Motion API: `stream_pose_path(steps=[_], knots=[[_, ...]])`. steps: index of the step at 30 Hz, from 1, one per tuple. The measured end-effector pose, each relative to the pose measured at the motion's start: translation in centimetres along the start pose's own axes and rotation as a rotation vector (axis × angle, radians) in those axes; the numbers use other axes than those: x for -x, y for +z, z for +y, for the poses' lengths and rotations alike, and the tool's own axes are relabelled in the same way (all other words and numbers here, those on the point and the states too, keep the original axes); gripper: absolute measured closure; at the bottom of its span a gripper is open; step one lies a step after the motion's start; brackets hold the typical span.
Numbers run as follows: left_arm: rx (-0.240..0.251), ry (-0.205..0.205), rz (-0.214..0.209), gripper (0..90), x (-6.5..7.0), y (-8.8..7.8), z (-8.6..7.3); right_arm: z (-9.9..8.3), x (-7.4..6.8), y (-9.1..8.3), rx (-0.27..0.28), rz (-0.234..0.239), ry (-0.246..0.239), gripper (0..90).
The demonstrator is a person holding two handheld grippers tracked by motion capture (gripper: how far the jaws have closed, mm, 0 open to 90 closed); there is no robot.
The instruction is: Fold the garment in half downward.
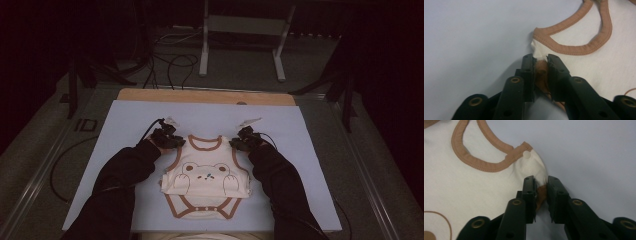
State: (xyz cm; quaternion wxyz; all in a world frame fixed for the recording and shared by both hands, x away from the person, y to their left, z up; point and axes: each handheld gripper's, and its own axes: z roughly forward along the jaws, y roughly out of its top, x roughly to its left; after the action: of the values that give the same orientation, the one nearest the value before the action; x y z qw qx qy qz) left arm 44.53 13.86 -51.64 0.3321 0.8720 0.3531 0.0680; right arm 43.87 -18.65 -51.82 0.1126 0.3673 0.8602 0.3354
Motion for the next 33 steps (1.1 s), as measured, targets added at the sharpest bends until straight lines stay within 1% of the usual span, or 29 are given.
stream_pose_path(steps=[1, 3, 4, 6, 8, 9, 11, 12, 14, 15, 17, 20, 21, 26, 29, 31, 33], knots=[[0.001, -0.007, 0.0, 78.8, 0.0, 0.0, 0.0, 0.0, 0.0, 0.0, -0.001, 0.008, 0.003, 80.2], [-0.007, -0.002, -0.008, 84.1, 0.1, 0.0, 0.1, 0.1, -0.1, 0.0, -0.008, 0.008, -0.002, 81.8], [-0.011, 0.004, -0.005, 85.5, 0.1, 0.1, 0.2, 0.2, -0.1, 0.0, -0.011, 0.004, -0.008, 83.0], [-0.016, 0.015, -0.001, 86.8, 0.2, 0.0, 0.3, 0.3, -0.2, 0.0, -0.019, 0.004, -0.017, 86.3], [-0.016, 0.018, -0.004, 87.2, 0.2, 0.0, 0.3, 0.4, -0.2, -0.1, -0.026, 0.001, -0.012, 87.0], [-0.016, 0.018, -0.004, 87.4, 0.2, 0.0, 0.3, 0.4, -0.3, -0.1, -0.026, -0.005, -0.02, 87.2], [-0.006, 0.025, 0.002, 87.5, 0.3, -0.1, 0.3, 0.5, -0.4, -0.1, -0.028, -0.006, -0.019, 87.6], [0.003, 0.02, 0.0, 87.6, 0.3, -0.2, 0.3, 0.6, -0.3, -0.2, -0.024, -0.007, -0.019, 87.6], [0.016, 0.032, 0.003, 87.7, 0.4, -0.6, 0.5, 0.8, -0.3, -0.5, -0.011, -0.007, -0.012, 87.7], [0.024, 0.029, 0.001, 87.7, 0.4, -0.8, 0.6, 0.9, -0.3, -0.7, -0.002, -0.005, -0.005, 87.7], [0.037, 0.028, -0.001, 87.8, 0.4, -1.3, 0.8, 1.1, -0.2, -1.0, 0.004, -0.01, -0.015, 87.7], [0.044, 0.034, -0.002, 87.7, 0.4, -1.7, 1.0, 1.4, -0.2, -1.5, 0.013, -0.014, -0.015, 87.7], [0.052, 0.038, 0.001, 87.7, 0.4, -2.0, 1.1, 1.5, -0.3, -1.6, 0.018, -0.016, -0.014, 87.7], [0.065, 0.046, 0.004, 87.7, 0.4, -2.6, 1.4, 1.9, -0.4, -2.1, 0.03, -0.023, -0.025, 87.7], [0.081, 0.045, 0.0, 87.7, 0.4, -3.0, 1.6, 2.2, -0.4, -2.5, 0.037, -0.028, -0.036, 87.7], [0.087, 0.053, 0.001, 87.7, 0.4, -3.3, 1.8, 2.4, -0.5, -2.8, 0.049, -0.031, -0.033, 87.7], [0.105, 0.05, -0.004, 87.7, 0.4, -3.6, 1.9, 2.6, -0.5, -3.0, 0.061, -0.033, -0.03, 87.7]])
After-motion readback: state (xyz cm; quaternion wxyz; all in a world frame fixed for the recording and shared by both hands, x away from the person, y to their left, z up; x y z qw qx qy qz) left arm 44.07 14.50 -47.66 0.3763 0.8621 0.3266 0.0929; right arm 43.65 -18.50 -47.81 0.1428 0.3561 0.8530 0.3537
